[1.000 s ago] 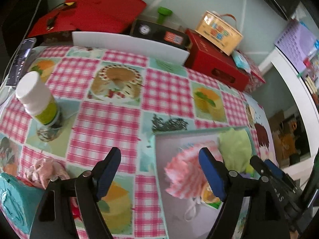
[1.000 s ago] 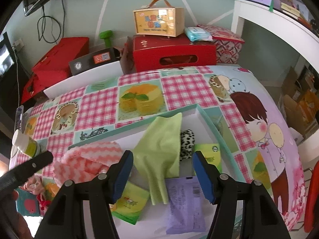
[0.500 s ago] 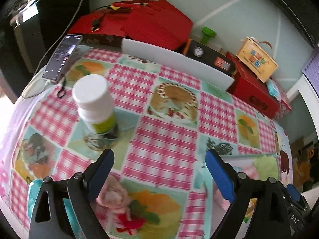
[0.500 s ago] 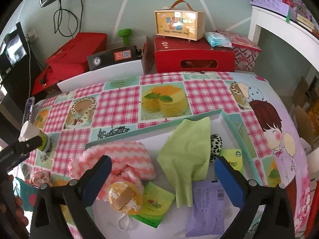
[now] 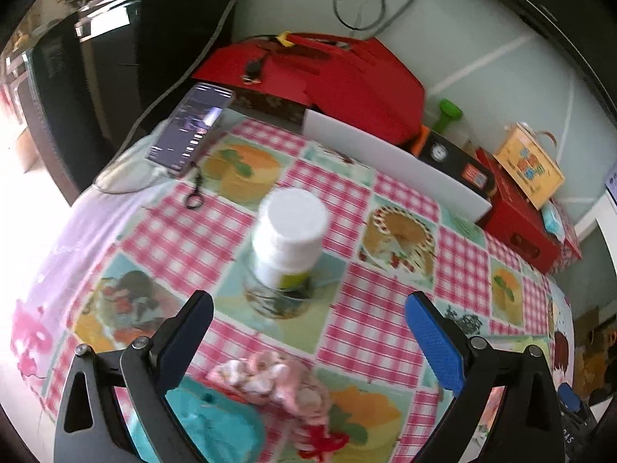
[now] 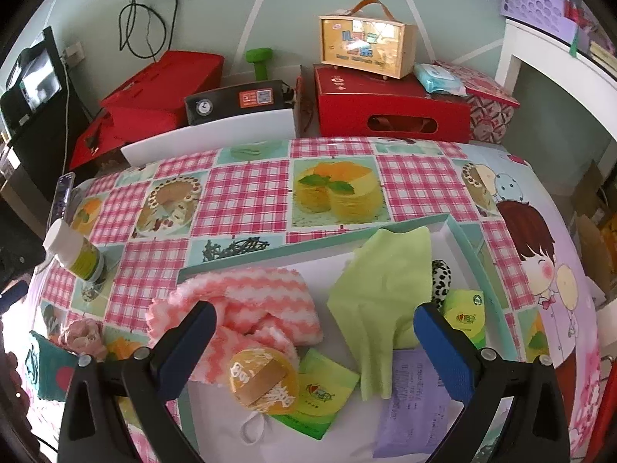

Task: Organize soft objects
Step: 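Move both tools back over the pink cloth and red fluffy toy, then grasp the pink cloth with the left tool while the right tool grasps the red fluffy toy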

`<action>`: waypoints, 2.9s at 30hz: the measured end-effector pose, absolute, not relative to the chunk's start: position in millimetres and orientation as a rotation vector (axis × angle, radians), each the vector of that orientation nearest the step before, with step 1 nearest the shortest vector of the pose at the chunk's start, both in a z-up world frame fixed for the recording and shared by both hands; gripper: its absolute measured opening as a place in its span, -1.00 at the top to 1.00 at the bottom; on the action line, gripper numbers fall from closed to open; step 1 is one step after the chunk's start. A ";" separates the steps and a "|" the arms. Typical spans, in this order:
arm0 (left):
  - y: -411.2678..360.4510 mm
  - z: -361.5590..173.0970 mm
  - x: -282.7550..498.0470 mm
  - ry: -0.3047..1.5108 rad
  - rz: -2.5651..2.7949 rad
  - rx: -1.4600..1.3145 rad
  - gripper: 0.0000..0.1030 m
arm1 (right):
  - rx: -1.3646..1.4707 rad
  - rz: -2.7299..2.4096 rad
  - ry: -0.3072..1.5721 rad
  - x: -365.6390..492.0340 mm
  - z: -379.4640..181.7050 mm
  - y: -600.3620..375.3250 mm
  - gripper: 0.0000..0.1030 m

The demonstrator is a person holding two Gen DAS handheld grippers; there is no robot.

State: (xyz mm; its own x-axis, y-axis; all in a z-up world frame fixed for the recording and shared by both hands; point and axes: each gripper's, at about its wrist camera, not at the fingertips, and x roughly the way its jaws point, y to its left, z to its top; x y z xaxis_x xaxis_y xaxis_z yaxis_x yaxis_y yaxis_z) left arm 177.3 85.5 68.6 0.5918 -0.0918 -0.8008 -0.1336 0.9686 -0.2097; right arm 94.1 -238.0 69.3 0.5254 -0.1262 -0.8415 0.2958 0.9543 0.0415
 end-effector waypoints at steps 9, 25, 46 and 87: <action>135.4 73.1 165.6 0.928 0.137 -0.303 -0.93 | 0.176 -0.185 0.970 98.3 76.3 -214.7 -1.00; 176.4 67.6 145.2 0.943 0.213 -0.339 -0.93 | 0.066 0.064 0.990 107.9 69.4 -115.1 -1.00; 217.3 8.2 141.1 1.138 0.344 -0.384 -0.93 | -0.107 0.243 1.161 106.1 4.1 -27.6 -1.00; 190.8 15.5 154.0 1.128 0.206 -0.378 -0.93 | -0.131 0.298 1.145 118.0 -15.8 -23.0 -0.06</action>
State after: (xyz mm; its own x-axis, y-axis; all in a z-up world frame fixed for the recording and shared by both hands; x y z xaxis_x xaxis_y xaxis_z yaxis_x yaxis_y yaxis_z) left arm 154.0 190.8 15.5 0.4183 -0.0288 -0.9078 -0.3484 0.9180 -0.1896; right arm 118.0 -23.0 -15.8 0.3788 0.1664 -0.9104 -0.2992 0.9529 0.0497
